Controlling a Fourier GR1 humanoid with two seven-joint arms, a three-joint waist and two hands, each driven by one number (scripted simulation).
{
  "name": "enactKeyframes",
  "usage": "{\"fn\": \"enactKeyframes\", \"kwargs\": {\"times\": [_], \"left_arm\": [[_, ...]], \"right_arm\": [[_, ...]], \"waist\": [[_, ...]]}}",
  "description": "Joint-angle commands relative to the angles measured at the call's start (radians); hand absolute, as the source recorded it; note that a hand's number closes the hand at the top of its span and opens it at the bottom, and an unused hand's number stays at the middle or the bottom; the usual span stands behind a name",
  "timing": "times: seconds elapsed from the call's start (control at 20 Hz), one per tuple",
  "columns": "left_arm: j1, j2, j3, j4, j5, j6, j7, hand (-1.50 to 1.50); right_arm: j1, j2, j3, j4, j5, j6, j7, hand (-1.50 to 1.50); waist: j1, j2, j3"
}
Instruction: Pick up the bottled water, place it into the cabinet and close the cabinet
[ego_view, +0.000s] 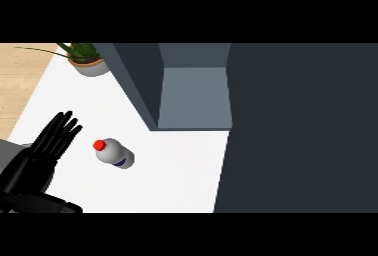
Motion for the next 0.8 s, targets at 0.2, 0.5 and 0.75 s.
{"fn": "enactKeyframes", "kwargs": {"times": [0.2, 0.5, 0.75], "left_arm": [[-0.097, -0.018, -0.016, 0.277, -0.137, 0.011, -0.16, -1.5], [-0.142, 0.05, 0.02, 0.555, -0.179, -0.061, -0.338, -1.5], [-0.265, 0.009, -0.013, 0.801, -0.297, 0.024, -0.505, -1.5]], "right_arm": [[0.016, -0.025, 0.041, -0.141, 0.079, -0.028, 0.086, -1.5], [0.005, -0.042, 0.004, -0.146, 0.049, -0.039, 0.091, -1.5], [-0.013, -0.025, 0.048, -0.111, 0.079, -0.068, 0.081, -1.5]], "waist": [[-0.004, 0.0, 0.0], [-0.003, 0.001, 0.0], [-0.009, 0.002, -0.001]]}}
